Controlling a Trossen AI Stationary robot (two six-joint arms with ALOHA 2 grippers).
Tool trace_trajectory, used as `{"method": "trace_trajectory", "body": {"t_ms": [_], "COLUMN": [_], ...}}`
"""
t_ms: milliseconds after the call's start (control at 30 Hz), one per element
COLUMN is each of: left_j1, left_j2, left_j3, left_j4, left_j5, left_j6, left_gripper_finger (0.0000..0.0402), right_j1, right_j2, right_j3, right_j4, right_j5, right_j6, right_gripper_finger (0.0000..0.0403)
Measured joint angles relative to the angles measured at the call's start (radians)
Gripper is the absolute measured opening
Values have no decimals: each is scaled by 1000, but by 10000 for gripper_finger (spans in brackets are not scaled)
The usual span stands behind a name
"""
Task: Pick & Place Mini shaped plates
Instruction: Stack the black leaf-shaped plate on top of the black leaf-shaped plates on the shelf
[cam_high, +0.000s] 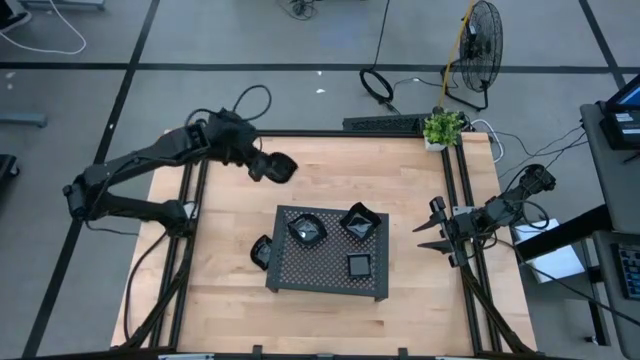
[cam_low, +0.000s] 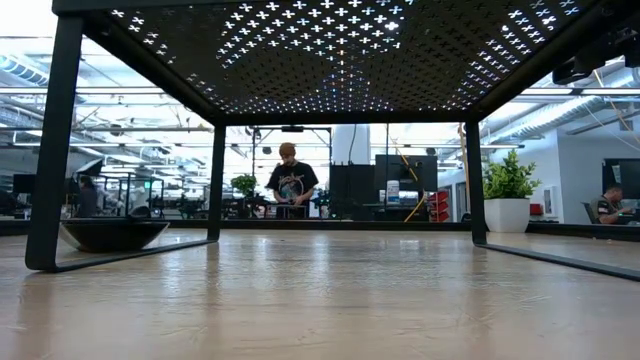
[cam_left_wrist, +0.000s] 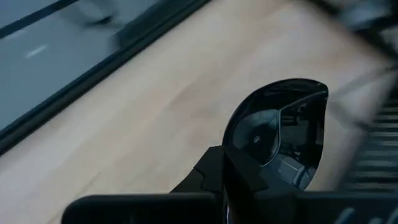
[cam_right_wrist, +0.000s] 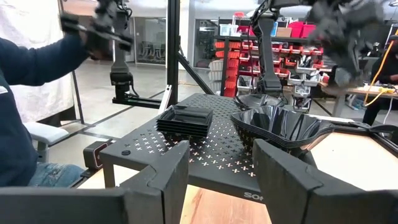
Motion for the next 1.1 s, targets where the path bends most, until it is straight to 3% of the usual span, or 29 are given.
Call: {"method": "trace_trajectory", "body": {"t_ms": [100, 233, 633, 767, 967, 1100], "left_j1": [-69, -176, -407, -441, -442, -442], "left_j2": [12, 71, 353, 389, 397, 397], "left_j3": [45, 118, 406, 418, 419, 419], "left_j4": [83, 110, -158, -184, -173, -173], "left_j5": [91, 104, 105, 100, 15, 12], "left_j6": [11, 44, 289, 322, 245, 199], "left_gripper_finger": [4, 2, 3, 2, 6, 4], "right_j1": [0, 0, 0, 0, 0, 0], "right_j2": [0, 0, 0, 0, 0, 0], "right_j3": [0, 0, 0, 0, 0, 0], "right_j4": [0, 0, 0, 0, 0, 0], "right_j5": [0, 0, 0, 0, 0, 0], "right_j6": [0, 0, 0, 0, 0, 0], "right_gripper_finger": [165, 165, 165, 165, 165, 165]}}
